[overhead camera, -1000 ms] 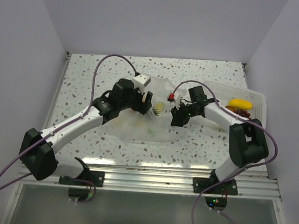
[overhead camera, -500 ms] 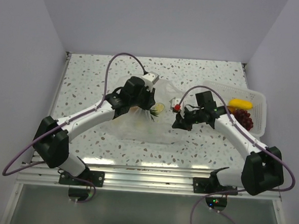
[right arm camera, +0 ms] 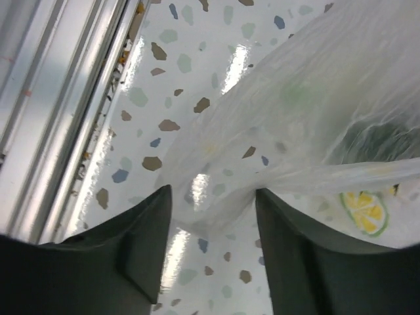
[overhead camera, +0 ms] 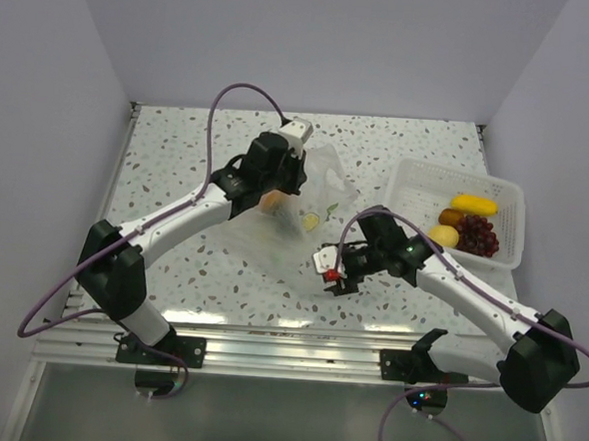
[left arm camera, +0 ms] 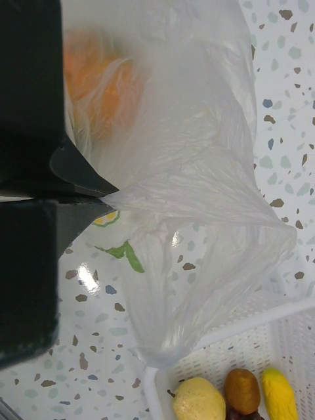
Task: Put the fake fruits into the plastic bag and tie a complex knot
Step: Pick up the fake fruit from the bin.
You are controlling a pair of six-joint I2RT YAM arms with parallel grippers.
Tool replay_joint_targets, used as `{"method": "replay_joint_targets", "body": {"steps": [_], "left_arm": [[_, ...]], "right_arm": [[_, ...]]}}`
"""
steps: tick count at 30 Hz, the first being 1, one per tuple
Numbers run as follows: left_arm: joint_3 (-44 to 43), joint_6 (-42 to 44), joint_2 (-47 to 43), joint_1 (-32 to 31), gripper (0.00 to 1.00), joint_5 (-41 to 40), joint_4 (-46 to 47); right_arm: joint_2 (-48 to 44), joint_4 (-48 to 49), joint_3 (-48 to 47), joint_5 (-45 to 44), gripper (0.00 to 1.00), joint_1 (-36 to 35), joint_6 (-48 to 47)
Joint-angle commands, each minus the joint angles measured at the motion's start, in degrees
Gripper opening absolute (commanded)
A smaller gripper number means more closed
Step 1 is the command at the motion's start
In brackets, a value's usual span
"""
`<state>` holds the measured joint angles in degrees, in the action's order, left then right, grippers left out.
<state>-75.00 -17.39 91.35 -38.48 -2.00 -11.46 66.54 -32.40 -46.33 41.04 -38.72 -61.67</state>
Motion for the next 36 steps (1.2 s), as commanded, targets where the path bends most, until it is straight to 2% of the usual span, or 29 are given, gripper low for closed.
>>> {"method": "replay_joint_targets", "body": {"steps": [1,4,5,6,9,15,18,21,22,25,28,36], "left_arm": [[-1.20,1.04,-1.78,0.86,0.00,-1.52,4.26],[0.29,1.22,-2.84,1.39,0.00,-1.34,4.52],[0.82,0.69,-3.19,2.26,0.00,-0.73,4.69],[0.91,0.34,-3.20,2.70,0.00,-0.38,4.70],[1.09,0.07,-3.72,4.02,0.00,0.24,5.22],[1.08,-0.37,-3.90,5.43,0.00,0.77,5.93],[1.88,0.07,-4.77,5.61,0.00,1.20,6.36],[2.14,0.16,-4.95,5.61,0.00,1.73,6.37],[2.14,0.33,-4.95,5.61,0.00,1.74,6.28],[1.88,0.86,-4.69,5.61,0.00,1.74,6.54],[2.05,0.86,-4.69,5.61,0.00,1.74,6.89],[3.72,0.51,-5.92,5.61,0.00,3.40,6.98]], "right_arm": [[-0.10,-0.03,-2.00,-1.76,0.64,2.92,4.96],[-1.94,0.85,-5.68,1.50,0.78,11.35,12.61],[-2.81,-0.28,-7.10,1.50,0.79,14.34,15.50],[-3.26,-1.08,-8.42,1.42,0.79,14.37,16.48],[-4.23,-2.22,-13.34,1.94,0.82,23.91,21.85],[0.33,-8.89,-18.79,0.98,0.86,38.26,16.95],[7.44,-12.24,-23.01,-2.35,0.86,49.14,13.95],[15.79,-16.02,-30.04,-5.16,0.87,54.35,12.80],[18.07,-17.50,-33.79,-9.53,0.87,54.97,12.11],[26.34,-22.95,-41.88,-15.43,0.87,56.74,13.06],[31.45,-26.57,-45.86,-20.36,0.86,57.09,13.42],[41.64,-21.21,-46.40,-27.41,0.82,57.00,12.27]]}}
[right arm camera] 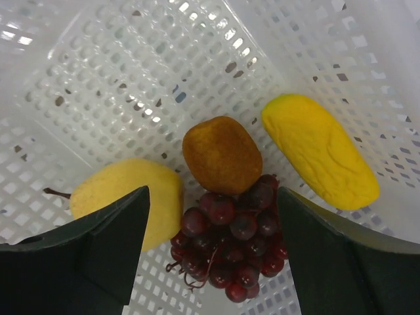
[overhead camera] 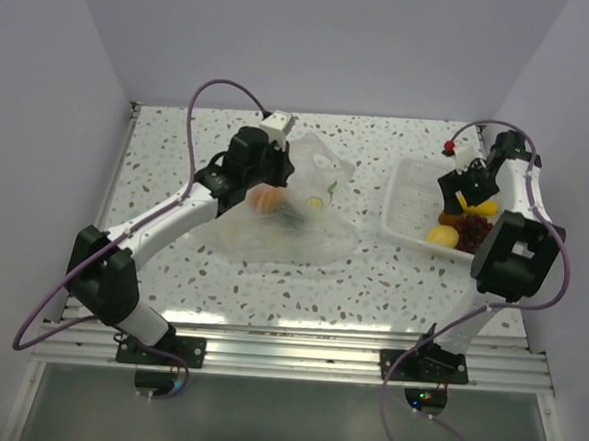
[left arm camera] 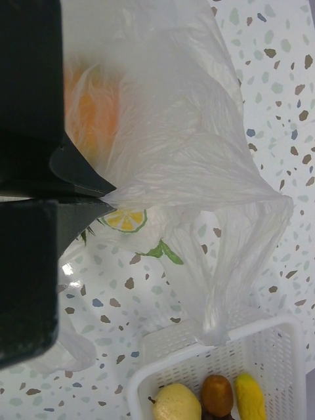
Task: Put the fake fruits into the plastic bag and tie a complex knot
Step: Pick up the fake fruit from the bin.
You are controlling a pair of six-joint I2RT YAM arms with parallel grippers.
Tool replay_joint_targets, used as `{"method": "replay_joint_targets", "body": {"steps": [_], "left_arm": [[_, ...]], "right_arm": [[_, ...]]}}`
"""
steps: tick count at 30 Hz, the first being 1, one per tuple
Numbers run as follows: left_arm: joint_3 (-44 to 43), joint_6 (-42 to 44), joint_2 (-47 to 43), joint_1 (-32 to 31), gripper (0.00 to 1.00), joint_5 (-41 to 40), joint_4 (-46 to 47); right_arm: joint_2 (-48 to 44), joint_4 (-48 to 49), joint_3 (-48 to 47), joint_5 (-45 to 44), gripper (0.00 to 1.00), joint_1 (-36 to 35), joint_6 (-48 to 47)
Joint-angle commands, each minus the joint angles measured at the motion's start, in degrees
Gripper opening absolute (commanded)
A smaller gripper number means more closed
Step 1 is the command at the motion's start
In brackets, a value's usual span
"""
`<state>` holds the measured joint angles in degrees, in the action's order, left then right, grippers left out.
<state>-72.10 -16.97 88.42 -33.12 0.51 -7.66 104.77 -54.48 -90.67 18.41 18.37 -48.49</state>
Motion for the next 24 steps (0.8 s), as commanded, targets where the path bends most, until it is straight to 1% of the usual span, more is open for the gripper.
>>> {"method": "replay_joint_targets", "body": {"steps": [1,6,8,13,18,21,22,24], "left_arm": [[0.90,0.10,-3.08,0.17,0.00,0.89,3.18],[1.17,0.10,-3.52,0.25,0.00,1.24,3.00],[0.99,0.10,-3.43,0.34,0.00,1.33,3.09],[0.64,0.27,-2.99,0.52,0.00,1.24,2.91],[0.29,0.27,-2.47,0.60,0.00,1.33,2.83],[-0.06,0.45,-2.46,0.60,0.00,1.24,2.56],[-0.15,0.54,-2.38,0.60,0.00,1.16,2.56],[-0.15,0.45,-2.38,0.60,0.00,1.16,2.65]], "right_arm": [[4.21,1.04,-2.14,-4.79,0.81,0.00,-1.51],[7.55,5.34,-1.00,-6.02,0.80,-0.44,-3.36],[9.48,6.13,-0.65,-6.90,0.80,-0.88,-5.56],[12.30,8.76,0.58,-9.18,0.84,-1.67,-8.54],[15.11,8.60,-0.81,-9.45,0.84,-2.73,-9.08],[16.17,6.67,-3.01,-8.58,0.79,-2.81,-8.90],[15.99,5.27,-3.63,-7.79,0.72,-2.81,-8.82],[14.33,3.77,-5.20,-4.99,0.65,-2.81,-8.21]]}}
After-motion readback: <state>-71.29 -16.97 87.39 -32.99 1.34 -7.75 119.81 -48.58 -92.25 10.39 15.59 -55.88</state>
